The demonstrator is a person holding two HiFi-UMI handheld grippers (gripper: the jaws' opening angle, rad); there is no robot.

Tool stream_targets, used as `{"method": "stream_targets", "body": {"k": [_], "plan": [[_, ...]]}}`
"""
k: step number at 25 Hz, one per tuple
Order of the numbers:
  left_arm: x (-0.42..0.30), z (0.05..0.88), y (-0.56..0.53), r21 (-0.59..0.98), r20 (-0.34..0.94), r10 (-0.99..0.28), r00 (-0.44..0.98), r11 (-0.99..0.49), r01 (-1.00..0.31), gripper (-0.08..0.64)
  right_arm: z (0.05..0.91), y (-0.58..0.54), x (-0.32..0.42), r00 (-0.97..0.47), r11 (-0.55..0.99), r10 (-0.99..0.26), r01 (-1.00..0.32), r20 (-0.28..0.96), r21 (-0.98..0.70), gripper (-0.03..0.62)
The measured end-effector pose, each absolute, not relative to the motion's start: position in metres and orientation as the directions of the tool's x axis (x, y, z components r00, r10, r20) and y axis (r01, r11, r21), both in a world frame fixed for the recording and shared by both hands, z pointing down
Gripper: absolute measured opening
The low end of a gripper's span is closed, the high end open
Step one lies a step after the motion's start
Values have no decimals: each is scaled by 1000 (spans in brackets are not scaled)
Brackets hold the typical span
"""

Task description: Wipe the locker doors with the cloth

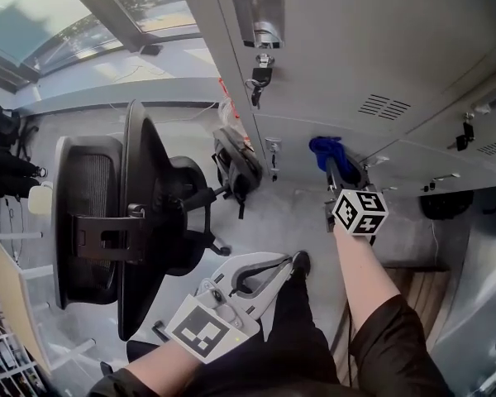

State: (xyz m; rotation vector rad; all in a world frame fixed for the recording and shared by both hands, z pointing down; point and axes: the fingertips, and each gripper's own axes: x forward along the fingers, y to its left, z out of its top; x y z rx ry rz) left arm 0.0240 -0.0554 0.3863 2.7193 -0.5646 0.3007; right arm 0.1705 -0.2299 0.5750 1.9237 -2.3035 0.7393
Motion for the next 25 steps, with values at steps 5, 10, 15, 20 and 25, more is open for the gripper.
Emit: {"method": "stream_targets", "body": {"k": [5, 10, 15, 20, 25], "plan": [[44, 388, -50, 297, 264, -310, 913, -875, -383, 8, 575, -215, 211, -168, 58, -924, -949, 343, -311, 78], [48, 386, -54, 304, 246, -314, 917, -873, -381, 8, 575, -205, 234, -118, 3, -931, -949, 346, -314, 78], [39, 387, -61, 303, 250, -330, 910, -866, -397, 8, 588, -207, 195, -175, 39, -916, -934, 360, -355, 77], [27, 389, -61, 303, 259, -340, 904, -860, -411, 8, 601, -226, 112, -313, 166, -876, -910, 367, -379, 77], [6, 391, -66, 294, 269, -374, 888, -846, -446, 8, 611, -251, 47, -394, 244, -841, -888, 372, -389, 78]]}}
